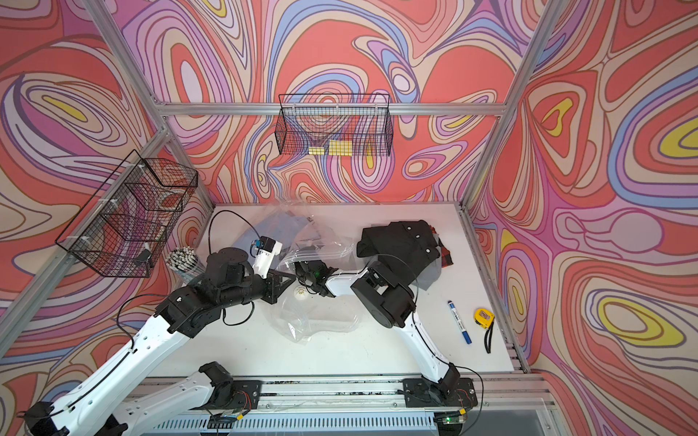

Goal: Take the shirt out of the vacuum bag
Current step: Take out the shirt from the vacuum bag.

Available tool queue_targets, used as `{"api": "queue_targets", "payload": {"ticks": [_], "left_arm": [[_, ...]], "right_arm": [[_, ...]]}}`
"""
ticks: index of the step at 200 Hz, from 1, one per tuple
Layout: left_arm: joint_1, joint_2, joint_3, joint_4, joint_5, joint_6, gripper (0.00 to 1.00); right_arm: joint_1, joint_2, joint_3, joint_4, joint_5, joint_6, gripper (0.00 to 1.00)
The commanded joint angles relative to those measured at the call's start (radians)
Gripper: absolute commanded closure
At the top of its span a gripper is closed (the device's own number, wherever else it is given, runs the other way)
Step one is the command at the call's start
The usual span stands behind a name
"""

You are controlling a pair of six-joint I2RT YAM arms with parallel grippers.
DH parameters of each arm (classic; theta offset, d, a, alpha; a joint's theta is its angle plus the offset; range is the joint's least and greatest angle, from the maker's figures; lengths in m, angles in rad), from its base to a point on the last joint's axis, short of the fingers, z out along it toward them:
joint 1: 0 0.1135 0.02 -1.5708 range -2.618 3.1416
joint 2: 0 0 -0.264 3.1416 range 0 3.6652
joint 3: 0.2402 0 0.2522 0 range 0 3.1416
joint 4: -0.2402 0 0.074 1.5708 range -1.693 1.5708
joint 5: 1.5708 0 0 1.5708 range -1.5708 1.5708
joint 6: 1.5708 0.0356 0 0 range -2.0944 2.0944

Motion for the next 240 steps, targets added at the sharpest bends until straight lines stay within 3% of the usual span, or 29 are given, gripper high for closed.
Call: {"api": "queue_targets", "payload": {"ticks": [1,99,182,240], "left_arm": [[-0.004,-0.021,-0.005,-0.014,-0.013,0.024,1.00],[-0.004,-0.030,-0.015,-0.012,-0.020,0.025,1.00],[-0.004,-0.030,-0.017,-0.012,-0.023,0.029,1.00],[-0.004,-0.028,-0.017,-0.012,-0.020,0.031,1.00]], "right_arm": [[0.003,-0.022,0.014,-0.009,0.016,-0.013,0.05],[0.002,-0.058,0.014,-0.018,0.031,-0.030,0.06],[0.001,0.010,0.139,-0.092,0.008,-0.043,0.06],[0.000,0.012,0.129,-0.087,-0.005,-0.036,0.06]]}}
